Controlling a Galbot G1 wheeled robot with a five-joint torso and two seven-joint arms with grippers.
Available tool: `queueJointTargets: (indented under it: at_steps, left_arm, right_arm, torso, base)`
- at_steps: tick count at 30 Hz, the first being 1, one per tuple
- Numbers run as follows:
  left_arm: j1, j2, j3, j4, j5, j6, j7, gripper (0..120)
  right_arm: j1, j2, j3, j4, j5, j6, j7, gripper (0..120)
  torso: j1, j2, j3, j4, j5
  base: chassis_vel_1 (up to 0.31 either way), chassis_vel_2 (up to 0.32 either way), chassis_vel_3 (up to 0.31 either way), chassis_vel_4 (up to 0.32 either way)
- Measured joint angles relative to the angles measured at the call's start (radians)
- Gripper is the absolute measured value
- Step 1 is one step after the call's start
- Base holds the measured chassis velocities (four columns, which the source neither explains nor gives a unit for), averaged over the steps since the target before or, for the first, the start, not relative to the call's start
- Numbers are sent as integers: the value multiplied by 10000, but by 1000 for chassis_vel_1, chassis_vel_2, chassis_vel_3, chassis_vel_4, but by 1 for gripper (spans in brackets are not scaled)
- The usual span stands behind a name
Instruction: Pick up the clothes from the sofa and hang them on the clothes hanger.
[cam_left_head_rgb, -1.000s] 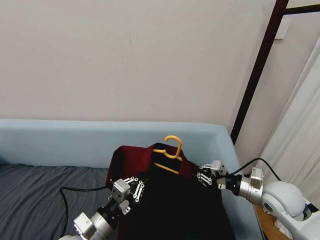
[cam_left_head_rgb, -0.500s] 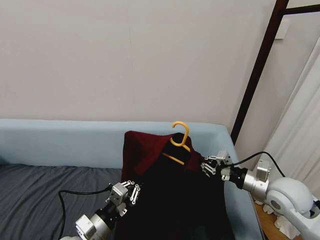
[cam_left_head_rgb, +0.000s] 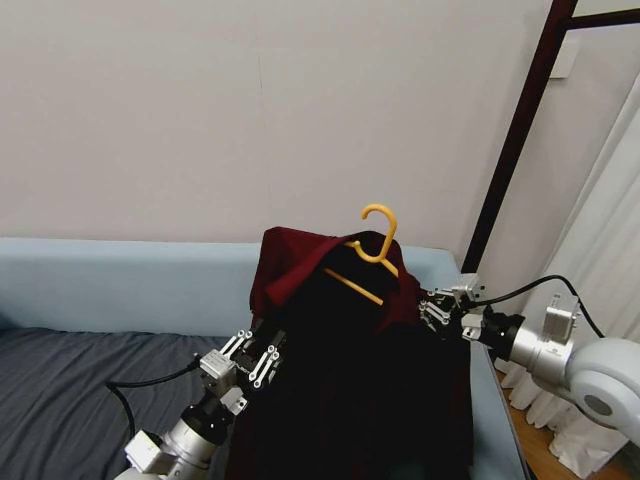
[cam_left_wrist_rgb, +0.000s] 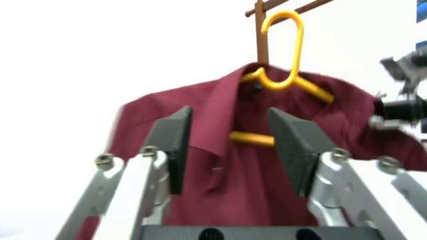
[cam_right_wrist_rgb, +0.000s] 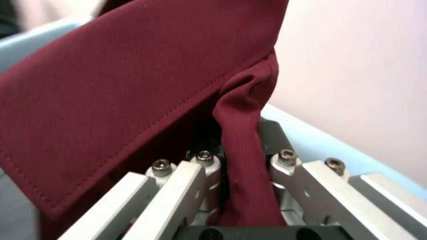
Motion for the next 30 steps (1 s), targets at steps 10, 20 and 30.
queueJointTargets:
  at_steps: [10, 20, 30]
  left_arm:
    - [322, -641, -113, 678, 1301, 514, -1022, 89]
    - [210, -1081, 95, 1305, 1826, 496, -1611, 111]
    - [3, -952, 149, 1482, 1789, 521, -1778, 113]
  right_arm:
    - [-7, -1346, 1811, 355, 2377, -1362, 2237, 7]
    - [379, -2525, 3249, -148, 4943, -3293, 5472, 7]
    - [2071, -2114, 2501, -2253, 3886, -3393, 6334, 7]
  torso:
    - [0, 0, 0, 1, -2]
    - [0, 0, 0, 0, -3]
    - [1, 0, 0, 1, 1]
  base:
    - [0, 0, 0, 0]
    - [0, 0, 0, 0]
    - [0, 0, 0, 0]
